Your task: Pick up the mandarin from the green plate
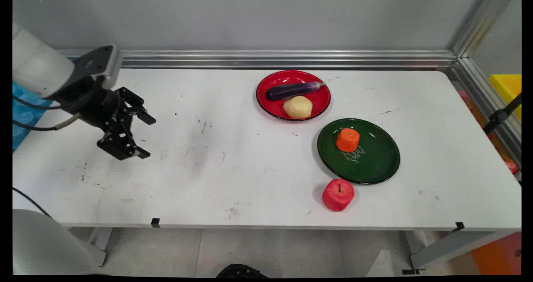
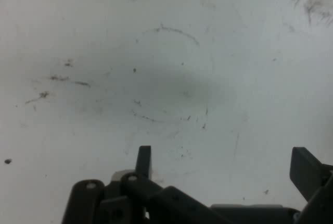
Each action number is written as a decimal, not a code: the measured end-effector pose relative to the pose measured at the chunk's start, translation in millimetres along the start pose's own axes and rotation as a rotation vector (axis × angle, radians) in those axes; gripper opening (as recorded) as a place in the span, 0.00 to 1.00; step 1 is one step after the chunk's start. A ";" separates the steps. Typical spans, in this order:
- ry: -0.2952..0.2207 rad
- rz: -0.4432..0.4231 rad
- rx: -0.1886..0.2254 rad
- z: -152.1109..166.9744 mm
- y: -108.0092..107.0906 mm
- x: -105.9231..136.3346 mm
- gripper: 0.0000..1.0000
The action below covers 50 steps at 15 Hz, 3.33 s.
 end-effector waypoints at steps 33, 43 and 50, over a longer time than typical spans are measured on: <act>0.302 -0.010 0.001 123.1 -12.1 214.9 1.00; 0.244 0.005 0.040 207.7 -24.4 318.0 1.00; 0.167 0.053 0.041 268.5 -30.9 364.7 1.00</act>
